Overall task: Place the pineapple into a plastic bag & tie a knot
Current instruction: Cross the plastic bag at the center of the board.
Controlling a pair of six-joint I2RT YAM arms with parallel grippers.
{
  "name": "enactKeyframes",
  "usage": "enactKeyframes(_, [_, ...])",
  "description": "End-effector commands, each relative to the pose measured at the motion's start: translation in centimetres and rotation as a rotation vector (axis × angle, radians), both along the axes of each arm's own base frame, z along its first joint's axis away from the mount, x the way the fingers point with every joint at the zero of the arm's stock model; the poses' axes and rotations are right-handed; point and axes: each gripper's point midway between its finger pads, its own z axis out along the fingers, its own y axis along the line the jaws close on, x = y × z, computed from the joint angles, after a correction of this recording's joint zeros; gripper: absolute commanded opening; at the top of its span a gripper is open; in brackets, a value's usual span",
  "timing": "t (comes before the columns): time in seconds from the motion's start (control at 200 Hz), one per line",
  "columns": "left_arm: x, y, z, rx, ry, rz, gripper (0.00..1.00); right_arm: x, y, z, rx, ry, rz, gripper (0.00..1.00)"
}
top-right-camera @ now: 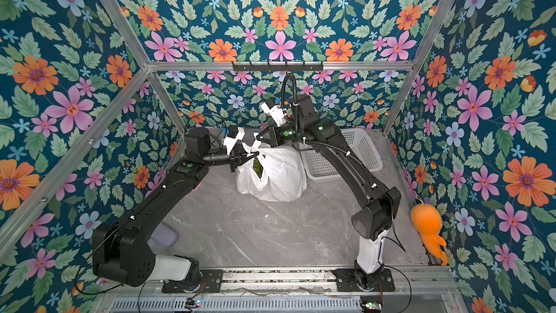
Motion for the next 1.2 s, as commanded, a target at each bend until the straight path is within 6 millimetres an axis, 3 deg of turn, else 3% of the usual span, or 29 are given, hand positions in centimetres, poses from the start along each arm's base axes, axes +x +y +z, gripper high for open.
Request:
enactKeyframes(0.0, [0.2, 0.1, 0.7, -0.038, 0.013, 0.004, 0.00, -0.2, -0.1, 1.6, 0.062, -0.134, 0.018, 0.00])
enactKeyframes(0.155, [0.5, 0.0, -0.1, -0.041, 0.064, 0.004, 0.00, -0.8, -0.2, 0.7, 0.074, -0.174, 0.036, 0.00])
enactKeyframes(0.4, [-0.7, -0.1, -0.7, -0.037, 0.068, -0.068, 0.43, -0.1, -0.2, -0.4, 0.047, -0.183, -0.018, 0.00])
enactKeyframes(0.58, [-0.7, -0.1, 0.1, -0.043, 0.035, -0.065, 0.56, 0.2, 0.2, -0.6, 0.025, -0.192, -0.044, 0.00])
enactKeyframes(0.795, [-0.1, 0.2, 2.5, -0.115, 0.019, -0.004, 0.61, 0.2, 0.2, -1.3, -0.014, -0.219, -0.069, 0.00])
enactKeyframes(0.91, [0.4, 0.5, 1.9, -0.105, 0.019, 0.046, 0.53, -0.1, -0.1, -1.0, -0.006, -0.232, -0.074, 0.00])
enactKeyframes(0.97, [0.5, 0.5, 1.5, -0.102, 0.031, 0.043, 0.44, -0.2, -0.1, -1.3, -0.009, -0.228, -0.073, 0.00])
enactKeyframes(0.99, [0.5, 0.5, 1.4, -0.102, 0.035, 0.040, 0.43, -0.8, -0.6, 0.1, 0.007, -0.252, -0.074, 0.00])
enactKeyframes(1.195, [1.0, 0.3, 1.4, -0.115, 0.049, 0.041, 0.44, -1.7, -1.0, 0.9, 0.015, -0.274, -0.055, 0.00])
